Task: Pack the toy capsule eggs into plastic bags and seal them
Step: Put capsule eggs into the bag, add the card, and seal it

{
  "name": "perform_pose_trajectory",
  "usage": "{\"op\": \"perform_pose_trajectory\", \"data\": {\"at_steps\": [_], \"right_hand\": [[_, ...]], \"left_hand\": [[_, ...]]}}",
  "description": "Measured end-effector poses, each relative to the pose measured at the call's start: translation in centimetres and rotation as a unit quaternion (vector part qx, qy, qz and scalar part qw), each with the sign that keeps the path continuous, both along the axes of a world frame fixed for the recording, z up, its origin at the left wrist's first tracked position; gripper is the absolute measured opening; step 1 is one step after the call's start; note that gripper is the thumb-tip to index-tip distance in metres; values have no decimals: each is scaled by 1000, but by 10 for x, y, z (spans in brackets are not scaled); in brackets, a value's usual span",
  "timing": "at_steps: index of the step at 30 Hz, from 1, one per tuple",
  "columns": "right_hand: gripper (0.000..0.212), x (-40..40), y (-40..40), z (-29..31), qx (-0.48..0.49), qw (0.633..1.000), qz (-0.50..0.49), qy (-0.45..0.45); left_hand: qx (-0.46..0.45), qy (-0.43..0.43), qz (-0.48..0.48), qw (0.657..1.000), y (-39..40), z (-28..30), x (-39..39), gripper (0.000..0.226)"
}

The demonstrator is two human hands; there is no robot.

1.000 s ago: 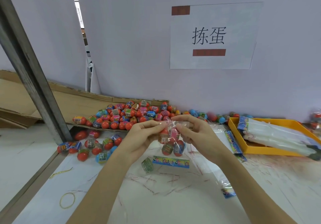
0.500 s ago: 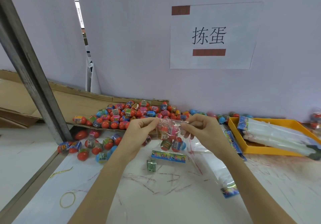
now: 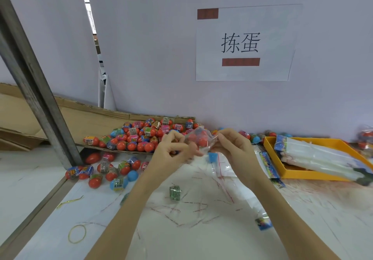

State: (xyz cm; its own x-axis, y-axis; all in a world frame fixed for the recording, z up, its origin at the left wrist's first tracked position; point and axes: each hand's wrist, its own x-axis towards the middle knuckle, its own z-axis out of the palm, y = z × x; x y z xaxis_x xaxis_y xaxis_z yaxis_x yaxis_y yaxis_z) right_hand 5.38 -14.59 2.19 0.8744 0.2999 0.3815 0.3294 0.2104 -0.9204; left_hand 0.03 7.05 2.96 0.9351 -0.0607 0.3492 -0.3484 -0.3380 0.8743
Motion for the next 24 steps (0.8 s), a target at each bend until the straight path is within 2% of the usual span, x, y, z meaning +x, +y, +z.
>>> {"op": "perform_pose_trajectory", "data": {"at_steps": [2, 4, 7, 9, 12, 15, 17, 20, 21, 24], "right_hand": [[21, -2, 2, 1, 1, 1000, 18, 0], [23, -2, 4, 2, -1, 1000, 23, 1], [23, -2, 5, 4, 3, 999, 47, 6], [23, -4, 6, 5, 8, 998, 62, 13], [21, -5, 5, 6, 3, 999, 47, 25], [35, -9, 10, 8, -8, 995, 26, 97], [41, -13, 15, 7, -28, 990, 12, 135], [33, -14, 21, 0, -20, 990, -17, 141], [32, -14, 23, 0, -11, 989, -28, 148], [34, -15, 22, 4, 0, 987, -32, 155]], "left_hand": [[-89, -6, 72, 993, -2, 0, 3, 36], [-143, 37, 113, 983, -4, -1, 6, 45], [-156, 174, 56, 971, -5, -6, 10, 66], [-203, 210, -8, 956, -3, -7, 9, 61], [-258, 197, -13, 946, -2, -6, 9, 48], [-279, 144, 38, 949, -5, -8, 10, 37], [-260, 110, 57, 958, -6, -9, 11, 27], [-211, 79, 56, 973, -8, -11, 10, 6], [-204, 72, 65, 974, -8, -11, 10, 6], [-197, 54, 108, 973, -5, -14, 12, 28]]}}
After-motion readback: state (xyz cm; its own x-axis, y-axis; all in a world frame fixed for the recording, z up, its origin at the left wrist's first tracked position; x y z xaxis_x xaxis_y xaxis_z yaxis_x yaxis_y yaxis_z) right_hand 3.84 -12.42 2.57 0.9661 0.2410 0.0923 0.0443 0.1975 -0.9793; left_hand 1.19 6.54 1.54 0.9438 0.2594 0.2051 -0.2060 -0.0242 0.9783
